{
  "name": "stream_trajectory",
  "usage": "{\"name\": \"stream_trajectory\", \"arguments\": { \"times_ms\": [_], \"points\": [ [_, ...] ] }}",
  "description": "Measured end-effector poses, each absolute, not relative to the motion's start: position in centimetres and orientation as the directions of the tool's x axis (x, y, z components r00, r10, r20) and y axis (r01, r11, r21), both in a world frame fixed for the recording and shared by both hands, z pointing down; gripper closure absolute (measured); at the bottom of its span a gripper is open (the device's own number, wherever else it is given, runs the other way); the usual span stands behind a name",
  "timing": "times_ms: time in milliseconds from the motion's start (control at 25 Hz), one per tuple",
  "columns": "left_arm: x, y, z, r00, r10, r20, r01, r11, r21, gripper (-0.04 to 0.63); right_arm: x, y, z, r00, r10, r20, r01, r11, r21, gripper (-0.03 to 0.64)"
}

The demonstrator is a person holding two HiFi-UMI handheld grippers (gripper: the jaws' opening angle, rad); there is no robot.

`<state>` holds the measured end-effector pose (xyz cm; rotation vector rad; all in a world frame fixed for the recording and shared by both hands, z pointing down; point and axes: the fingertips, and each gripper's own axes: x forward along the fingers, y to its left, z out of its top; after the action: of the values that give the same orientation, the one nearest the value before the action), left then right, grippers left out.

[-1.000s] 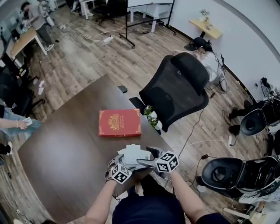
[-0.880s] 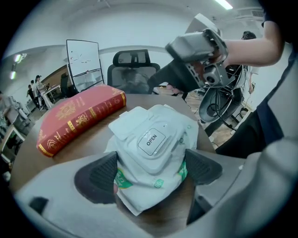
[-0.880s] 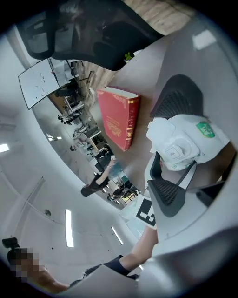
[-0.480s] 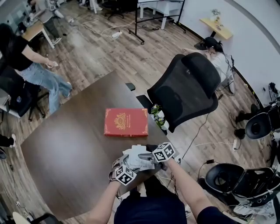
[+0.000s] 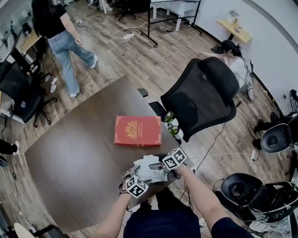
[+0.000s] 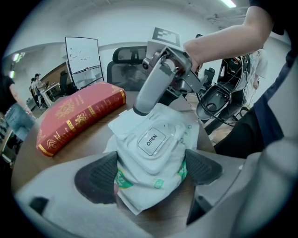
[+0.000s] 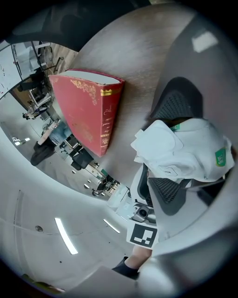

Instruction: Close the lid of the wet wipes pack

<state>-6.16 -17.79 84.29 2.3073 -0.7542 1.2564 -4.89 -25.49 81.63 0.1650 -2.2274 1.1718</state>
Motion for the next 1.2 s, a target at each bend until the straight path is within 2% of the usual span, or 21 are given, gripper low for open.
{"name": "stream_trajectory", "arguments": {
  "times_ms": [680,920,1200],
  "points": [
    [-6.2,-17.7,84.5,0.434,-0.260,0.863,-0.637,-0.766,0.090,0.141,-6.0,-23.2,75.1,-0.863,0.092,0.497,-0.289,0.717,-0.635,0.222],
    [-6.2,-17.7,84.4,0.433,-0.261,0.863,-0.637,-0.766,0.088,0.142,-5.9,-21.4,74.2,-0.871,0.071,0.486,-0.295,0.715,-0.634,0.224],
    [-6.2,-17.7,84.6,0.432,-0.266,0.862,-0.639,-0.765,0.084,0.141,-5.0,-19.8,75.4,-0.846,0.061,0.529,-0.336,0.710,-0.619,0.235]
  ]
}}
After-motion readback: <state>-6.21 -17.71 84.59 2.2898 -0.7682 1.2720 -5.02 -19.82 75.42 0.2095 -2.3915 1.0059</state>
